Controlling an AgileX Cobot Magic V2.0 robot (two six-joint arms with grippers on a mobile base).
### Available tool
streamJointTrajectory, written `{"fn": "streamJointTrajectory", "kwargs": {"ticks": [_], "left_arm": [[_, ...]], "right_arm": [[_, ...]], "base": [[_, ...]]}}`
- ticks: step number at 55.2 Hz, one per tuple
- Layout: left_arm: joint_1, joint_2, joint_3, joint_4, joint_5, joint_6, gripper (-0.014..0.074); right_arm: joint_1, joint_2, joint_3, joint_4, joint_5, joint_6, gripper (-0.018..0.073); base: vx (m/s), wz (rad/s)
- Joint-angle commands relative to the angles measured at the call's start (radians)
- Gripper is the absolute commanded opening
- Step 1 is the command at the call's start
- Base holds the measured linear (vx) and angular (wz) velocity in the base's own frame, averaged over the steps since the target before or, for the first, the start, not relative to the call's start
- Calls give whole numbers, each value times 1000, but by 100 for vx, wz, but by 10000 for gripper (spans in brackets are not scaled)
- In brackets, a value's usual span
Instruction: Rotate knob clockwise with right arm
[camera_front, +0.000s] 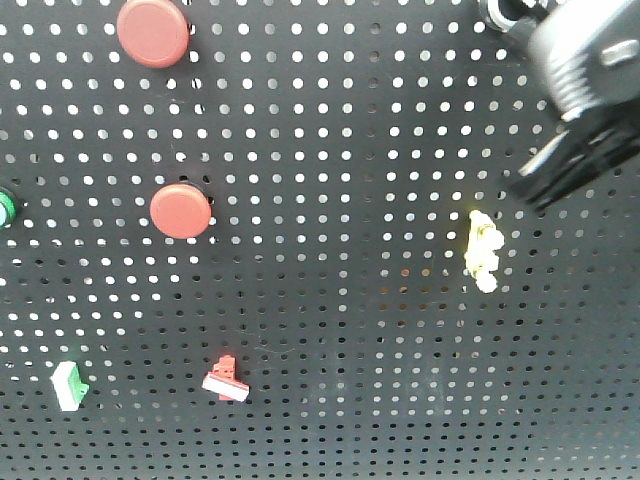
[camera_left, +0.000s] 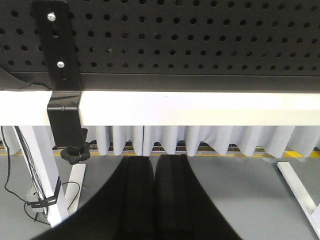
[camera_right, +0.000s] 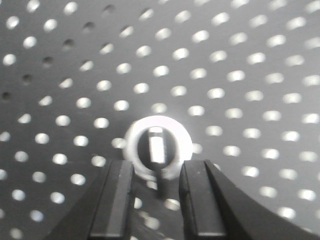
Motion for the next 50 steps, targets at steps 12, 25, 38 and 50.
{"fn": "streamJointTrajectory", "kwargs": {"ticks": [12,25,38,50], "left_arm": [[2,-10,10,-6,-79,-5,-6],[2,-10,10,-6,-79,-5,-6],[2,-10,10,-6,-79,-5,-6],[2,-10,10,-6,-79,-5,-6]], "right_arm": [[-7,-13,-32,-44,-8,70,46],[-7,-7,-32,-36,-7,179,-13],[-7,-2,-32,21,-14,587,-11],[-7,-2,-36,2,-23,1077,-9]], "base": [[0,0],[0,0],[0,0],[0,0]]}}
